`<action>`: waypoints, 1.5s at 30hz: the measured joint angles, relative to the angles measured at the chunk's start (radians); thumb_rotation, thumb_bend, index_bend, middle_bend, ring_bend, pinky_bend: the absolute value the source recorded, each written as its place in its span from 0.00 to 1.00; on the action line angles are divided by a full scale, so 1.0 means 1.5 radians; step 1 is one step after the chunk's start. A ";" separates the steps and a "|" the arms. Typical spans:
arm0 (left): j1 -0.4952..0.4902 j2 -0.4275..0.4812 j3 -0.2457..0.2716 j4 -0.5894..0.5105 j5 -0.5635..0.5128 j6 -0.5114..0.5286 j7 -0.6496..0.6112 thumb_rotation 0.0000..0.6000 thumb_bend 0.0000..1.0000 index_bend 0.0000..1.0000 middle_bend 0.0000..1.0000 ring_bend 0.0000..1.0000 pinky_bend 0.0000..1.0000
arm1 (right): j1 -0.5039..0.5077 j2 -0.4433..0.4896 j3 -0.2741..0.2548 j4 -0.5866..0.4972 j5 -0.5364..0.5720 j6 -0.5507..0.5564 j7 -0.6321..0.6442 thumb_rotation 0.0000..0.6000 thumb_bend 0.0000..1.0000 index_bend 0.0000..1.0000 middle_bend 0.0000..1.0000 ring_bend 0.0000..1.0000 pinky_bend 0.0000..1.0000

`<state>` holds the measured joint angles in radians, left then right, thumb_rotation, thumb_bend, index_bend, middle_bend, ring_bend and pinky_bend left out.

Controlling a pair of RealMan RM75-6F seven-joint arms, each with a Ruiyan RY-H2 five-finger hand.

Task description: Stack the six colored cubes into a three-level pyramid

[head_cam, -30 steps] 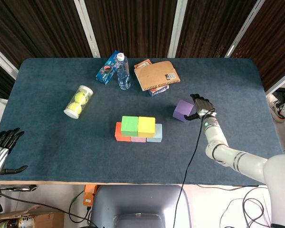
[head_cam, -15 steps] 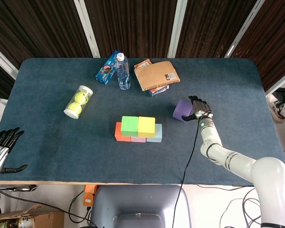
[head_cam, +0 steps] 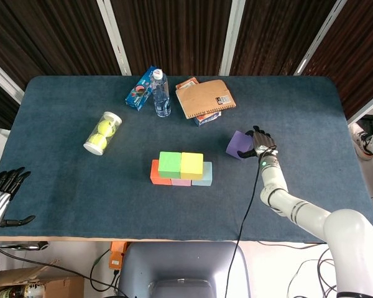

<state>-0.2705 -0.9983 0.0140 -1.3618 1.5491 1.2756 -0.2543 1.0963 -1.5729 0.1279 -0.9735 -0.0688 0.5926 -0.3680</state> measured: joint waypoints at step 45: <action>0.030 0.007 0.008 -0.039 0.030 0.061 -0.004 0.81 0.10 0.02 0.00 0.00 0.07 | 0.084 0.344 0.086 -0.561 -0.133 0.049 0.052 0.91 0.30 0.37 0.00 0.00 0.00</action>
<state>-0.2260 -0.9875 0.0257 -1.4200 1.5941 1.3678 -0.2607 1.2216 -1.0566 0.2569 -1.8148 -0.2686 0.6659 -0.2896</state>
